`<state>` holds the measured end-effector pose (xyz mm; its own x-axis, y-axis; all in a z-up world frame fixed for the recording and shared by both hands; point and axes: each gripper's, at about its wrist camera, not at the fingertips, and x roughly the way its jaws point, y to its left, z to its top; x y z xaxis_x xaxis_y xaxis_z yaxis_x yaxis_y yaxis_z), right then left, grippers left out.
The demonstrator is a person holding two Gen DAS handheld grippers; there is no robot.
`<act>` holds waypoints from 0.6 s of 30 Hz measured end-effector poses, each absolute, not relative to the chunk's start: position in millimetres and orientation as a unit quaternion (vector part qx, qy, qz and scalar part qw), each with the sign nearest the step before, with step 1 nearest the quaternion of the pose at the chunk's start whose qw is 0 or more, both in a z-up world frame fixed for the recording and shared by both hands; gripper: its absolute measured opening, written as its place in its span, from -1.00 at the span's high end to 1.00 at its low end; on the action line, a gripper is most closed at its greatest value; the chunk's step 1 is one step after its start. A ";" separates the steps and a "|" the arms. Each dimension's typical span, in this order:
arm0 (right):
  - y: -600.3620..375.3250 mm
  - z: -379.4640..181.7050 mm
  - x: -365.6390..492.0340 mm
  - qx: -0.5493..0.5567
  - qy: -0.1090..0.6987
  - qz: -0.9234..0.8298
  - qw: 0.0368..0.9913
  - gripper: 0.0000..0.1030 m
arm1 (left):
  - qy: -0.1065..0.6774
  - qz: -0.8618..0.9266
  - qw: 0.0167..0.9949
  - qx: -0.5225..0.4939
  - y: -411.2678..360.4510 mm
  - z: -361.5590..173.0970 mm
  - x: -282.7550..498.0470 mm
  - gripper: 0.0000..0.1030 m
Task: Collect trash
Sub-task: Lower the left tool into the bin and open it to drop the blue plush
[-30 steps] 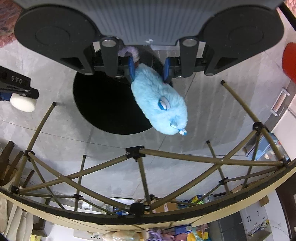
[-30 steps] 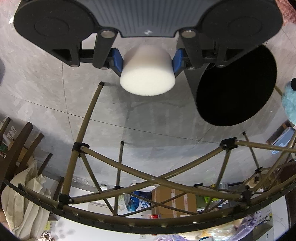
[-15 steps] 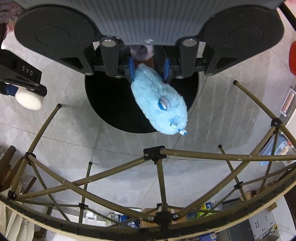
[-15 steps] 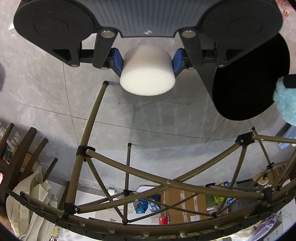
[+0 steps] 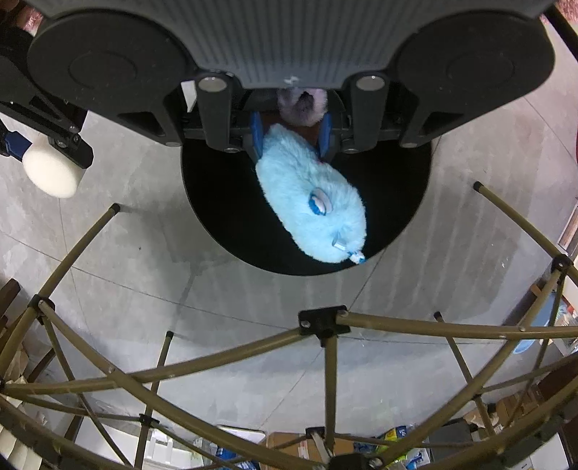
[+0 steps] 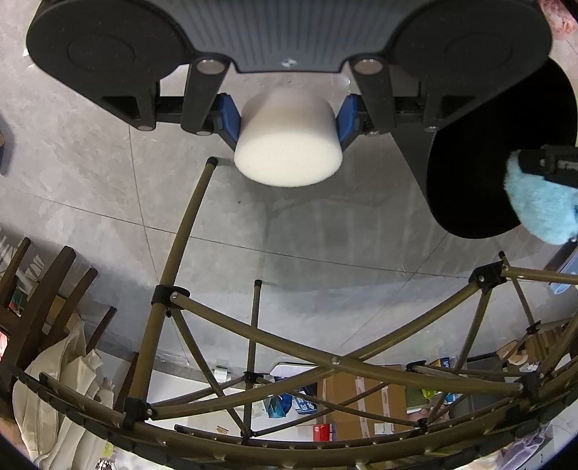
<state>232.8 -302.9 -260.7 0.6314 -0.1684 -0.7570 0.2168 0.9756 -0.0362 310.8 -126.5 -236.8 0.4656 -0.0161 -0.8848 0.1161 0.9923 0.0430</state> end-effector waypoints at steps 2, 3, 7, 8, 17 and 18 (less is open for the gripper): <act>-303.2 -261.7 232.6 0.029 0.417 -0.106 0.902 -0.02 | 0.522 -0.037 0.851 0.045 -128.2 -240.0 312.4 0.42; -303.5 -261.7 232.2 0.028 0.418 -0.106 0.902 -0.02 | 0.525 -0.036 0.849 0.044 -128.6 -241.8 313.3 0.42; -302.0 -263.0 232.9 0.024 0.420 -0.104 0.901 -0.02 | 0.537 -0.027 0.842 0.044 -129.1 -249.9 316.9 0.42; -301.9 -263.1 233.1 0.023 0.421 -0.104 0.901 -0.02 | 0.541 -0.024 0.840 0.042 -128.0 -251.9 318.0 0.42; -302.0 -261.9 231.2 0.025 0.418 -0.102 0.902 -0.02 | 0.547 -0.017 0.836 0.042 -124.4 -256.2 319.0 0.41; -302.3 -261.9 230.9 0.026 0.419 -0.102 0.902 -0.02 | 0.550 -0.020 0.834 0.041 -124.3 -256.6 319.4 0.39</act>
<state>230.9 -302.3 -261.9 0.6290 -0.1617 -0.7604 0.2051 0.9780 -0.0384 319.4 -124.3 -256.6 0.3947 0.0114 -0.9188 0.0779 0.9959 0.0458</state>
